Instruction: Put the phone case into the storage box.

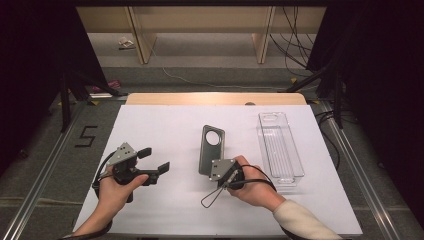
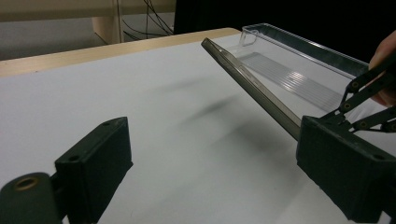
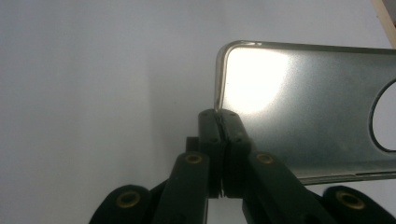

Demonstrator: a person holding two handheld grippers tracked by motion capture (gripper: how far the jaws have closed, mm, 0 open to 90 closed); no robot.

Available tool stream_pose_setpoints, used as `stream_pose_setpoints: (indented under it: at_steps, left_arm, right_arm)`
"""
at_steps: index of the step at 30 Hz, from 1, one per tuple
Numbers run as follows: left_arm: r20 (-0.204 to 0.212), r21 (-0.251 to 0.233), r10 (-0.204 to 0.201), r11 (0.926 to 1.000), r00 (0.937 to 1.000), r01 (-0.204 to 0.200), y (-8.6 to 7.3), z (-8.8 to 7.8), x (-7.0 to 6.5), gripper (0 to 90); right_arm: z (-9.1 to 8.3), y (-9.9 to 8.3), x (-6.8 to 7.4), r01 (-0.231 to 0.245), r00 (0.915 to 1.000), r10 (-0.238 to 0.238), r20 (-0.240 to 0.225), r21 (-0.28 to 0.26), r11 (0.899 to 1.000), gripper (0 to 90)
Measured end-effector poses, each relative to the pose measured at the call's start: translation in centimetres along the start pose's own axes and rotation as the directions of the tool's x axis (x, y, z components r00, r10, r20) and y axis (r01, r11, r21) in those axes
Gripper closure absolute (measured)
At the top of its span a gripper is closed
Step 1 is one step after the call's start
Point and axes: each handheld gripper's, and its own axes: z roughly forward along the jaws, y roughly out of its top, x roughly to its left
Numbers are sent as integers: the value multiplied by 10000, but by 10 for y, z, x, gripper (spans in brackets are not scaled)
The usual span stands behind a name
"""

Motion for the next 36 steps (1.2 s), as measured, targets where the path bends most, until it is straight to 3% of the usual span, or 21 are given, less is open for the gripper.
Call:
stream_pose_setpoints:
  at_steps: [14,27,36]
  left_arm:
    - [-26,532,-97,9985,10000,98,23,35,3,135]
    - [373,695,-47,9976,9993,21,55,73,-10,167]
    - [274,926,-132,9956,9995,107,70,94,-14,227]
  right_arm:
    - [-3,0,5,84,9999,-82,150,-140,9999,894]
    - [-2,4,13,253,9996,-252,94,-132,9996,894]
    - [-6,5,13,305,9990,-299,317,-203,9993,894]
